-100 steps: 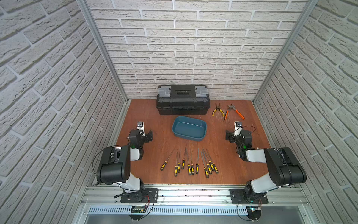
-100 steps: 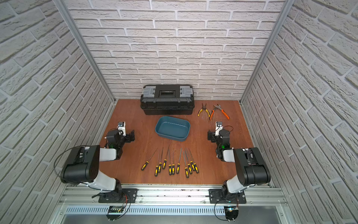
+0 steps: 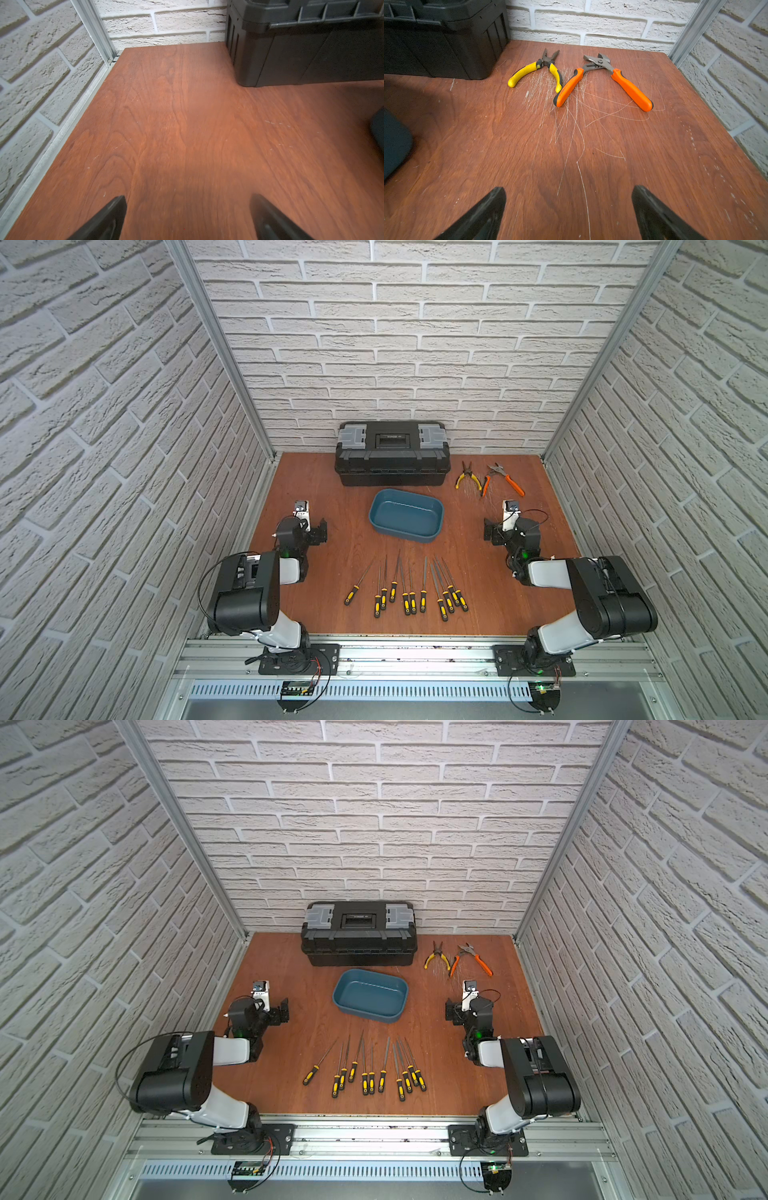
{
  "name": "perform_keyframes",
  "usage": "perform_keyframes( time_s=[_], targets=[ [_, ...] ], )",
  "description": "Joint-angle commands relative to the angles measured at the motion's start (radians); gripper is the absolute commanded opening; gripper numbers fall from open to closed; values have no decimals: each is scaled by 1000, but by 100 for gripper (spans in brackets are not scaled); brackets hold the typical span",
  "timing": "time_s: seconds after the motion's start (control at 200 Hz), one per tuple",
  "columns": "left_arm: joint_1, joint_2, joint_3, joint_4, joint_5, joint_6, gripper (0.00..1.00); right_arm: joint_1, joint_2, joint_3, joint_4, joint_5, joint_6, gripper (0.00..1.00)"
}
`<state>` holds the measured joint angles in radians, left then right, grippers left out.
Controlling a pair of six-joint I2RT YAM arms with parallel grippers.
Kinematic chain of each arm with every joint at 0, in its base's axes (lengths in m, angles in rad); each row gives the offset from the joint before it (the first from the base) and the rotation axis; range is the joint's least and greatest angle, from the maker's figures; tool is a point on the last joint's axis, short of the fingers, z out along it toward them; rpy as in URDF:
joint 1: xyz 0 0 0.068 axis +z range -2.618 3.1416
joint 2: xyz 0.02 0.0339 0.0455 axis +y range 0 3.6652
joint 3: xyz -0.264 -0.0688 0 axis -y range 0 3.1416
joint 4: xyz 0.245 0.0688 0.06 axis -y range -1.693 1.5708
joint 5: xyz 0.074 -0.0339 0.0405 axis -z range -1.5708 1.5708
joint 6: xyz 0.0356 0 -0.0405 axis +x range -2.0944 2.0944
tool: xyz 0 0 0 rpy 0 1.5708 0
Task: Put the file tool into the storage box
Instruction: Pick up the file tool from the center of the board.
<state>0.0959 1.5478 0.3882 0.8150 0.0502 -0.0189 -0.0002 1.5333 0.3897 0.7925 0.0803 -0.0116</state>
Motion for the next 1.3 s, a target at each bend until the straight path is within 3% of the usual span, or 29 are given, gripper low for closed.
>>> perform_keyframes(
  time_s=[0.0,0.475,0.53,0.645,0.745,0.885,0.985,1.15,1.295],
  targets=[
    [6,2,15,34,9,2,98,-1,-16,17,27,-10,-3,99],
    [1,-2,20,28,-21,0,98,0,-42,42,-35,12,1,99],
    [-19,-49,86,-114,-125,-12,98,7,-86,118,-221,58,17,99],
    [-34,-116,351,-597,-311,-98,98,10,-109,341,-671,205,143,99],
    [-43,-135,470,-799,-351,-154,98,16,-154,352,-768,190,214,99],
    [-59,-253,515,-1013,-396,-309,98,29,-277,357,-969,101,328,99],
    [-46,-365,509,-1130,-316,-449,98,65,-380,357,-1087,47,362,100],
    [-55,-504,510,-1255,-114,-507,98,136,-527,363,-1260,0,427,98],
    [-177,-556,536,-1406,-124,-487,98,220,-604,370,-1361,-48,481,95]
  ],
)
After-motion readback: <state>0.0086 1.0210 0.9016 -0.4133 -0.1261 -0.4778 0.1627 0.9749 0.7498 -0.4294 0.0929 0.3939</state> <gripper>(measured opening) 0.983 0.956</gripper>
